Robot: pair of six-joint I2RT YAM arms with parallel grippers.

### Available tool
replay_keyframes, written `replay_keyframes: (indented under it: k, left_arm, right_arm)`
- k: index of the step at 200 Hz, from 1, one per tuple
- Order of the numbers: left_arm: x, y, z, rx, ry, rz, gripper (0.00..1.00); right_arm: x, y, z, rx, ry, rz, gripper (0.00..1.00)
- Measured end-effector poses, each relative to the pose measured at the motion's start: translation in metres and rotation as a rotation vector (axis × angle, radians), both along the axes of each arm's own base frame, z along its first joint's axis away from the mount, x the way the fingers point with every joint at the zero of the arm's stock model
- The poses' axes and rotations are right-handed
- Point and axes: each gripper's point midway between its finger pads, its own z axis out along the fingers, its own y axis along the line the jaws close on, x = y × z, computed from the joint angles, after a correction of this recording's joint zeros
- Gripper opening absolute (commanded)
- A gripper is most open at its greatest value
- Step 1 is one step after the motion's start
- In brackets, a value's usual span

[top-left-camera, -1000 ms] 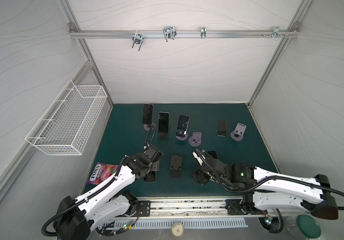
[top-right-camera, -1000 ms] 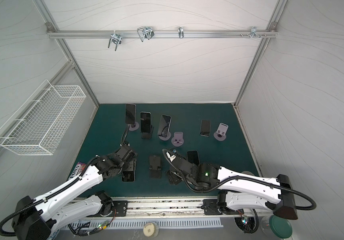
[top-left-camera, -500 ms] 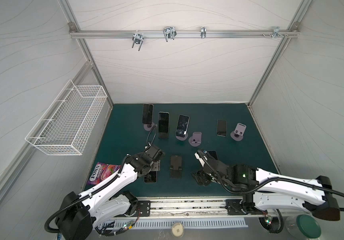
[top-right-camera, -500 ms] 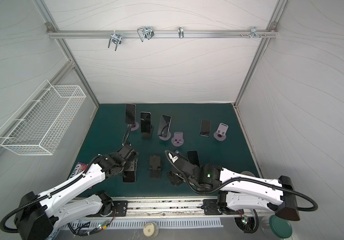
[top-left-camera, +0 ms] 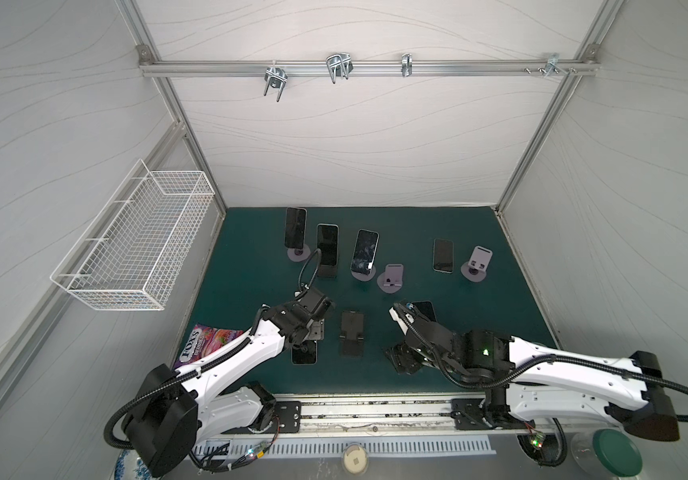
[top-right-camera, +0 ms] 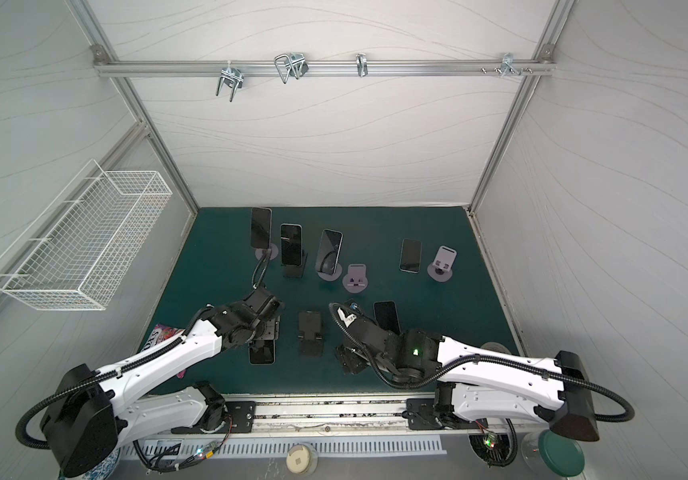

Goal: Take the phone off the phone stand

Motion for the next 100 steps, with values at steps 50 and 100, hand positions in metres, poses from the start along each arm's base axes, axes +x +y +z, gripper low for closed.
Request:
replay_keyframes:
  k: [50,100]
  left_arm:
    - [0.007,-0.004,-0.007,0.000,-0.002,0.008,0.67]
    - [0.012,-0.006,-0.016,-0.002,-0.008,0.024,0.67]
  right_arm:
    - [-0.002,0.001,-0.002,-0.002,0.015,-0.001,0.79]
    - [-0.004,0.003,-0.006,-0.005,0.035,0.002,0.79]
